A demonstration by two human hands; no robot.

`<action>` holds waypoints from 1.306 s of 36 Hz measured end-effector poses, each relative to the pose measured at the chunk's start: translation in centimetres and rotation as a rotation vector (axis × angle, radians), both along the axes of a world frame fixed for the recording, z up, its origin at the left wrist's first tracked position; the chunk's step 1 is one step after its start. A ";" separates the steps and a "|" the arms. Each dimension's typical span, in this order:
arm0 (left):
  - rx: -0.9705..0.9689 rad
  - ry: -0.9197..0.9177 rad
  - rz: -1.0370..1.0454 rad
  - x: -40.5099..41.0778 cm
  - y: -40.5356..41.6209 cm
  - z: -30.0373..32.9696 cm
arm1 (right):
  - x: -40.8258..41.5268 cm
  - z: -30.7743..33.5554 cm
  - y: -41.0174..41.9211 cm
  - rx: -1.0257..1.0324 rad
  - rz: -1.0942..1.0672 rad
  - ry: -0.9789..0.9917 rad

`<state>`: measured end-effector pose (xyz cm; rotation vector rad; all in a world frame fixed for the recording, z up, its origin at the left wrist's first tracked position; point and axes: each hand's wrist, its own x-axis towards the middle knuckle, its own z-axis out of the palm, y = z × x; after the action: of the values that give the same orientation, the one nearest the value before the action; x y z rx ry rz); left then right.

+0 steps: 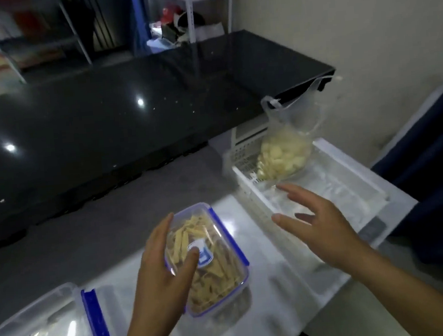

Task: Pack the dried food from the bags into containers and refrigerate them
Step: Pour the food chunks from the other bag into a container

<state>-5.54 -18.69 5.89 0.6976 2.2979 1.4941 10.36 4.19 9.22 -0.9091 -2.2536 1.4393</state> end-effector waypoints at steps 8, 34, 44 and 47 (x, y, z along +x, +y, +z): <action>-0.035 0.484 -0.151 -3.4 14.9 7.1 | -0.8 3.6 15.6 -0.081 -0.350 0.225; -0.039 0.474 -0.020 -5.0 40.4 8.4 | -8.5 10.0 29.9 -0.453 0.194 0.148; 0.005 0.546 0.125 -3.9 40.2 10.0 | -6.1 10.4 28.2 -0.408 0.378 0.202; 0.027 0.573 0.179 -3.8 39.9 10.6 | -3.8 9.5 28.1 -0.461 0.308 0.209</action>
<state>-9.39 21.18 16.46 1.0662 2.8244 1.5540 6.51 32.31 18.69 -0.5033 -2.0034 2.1401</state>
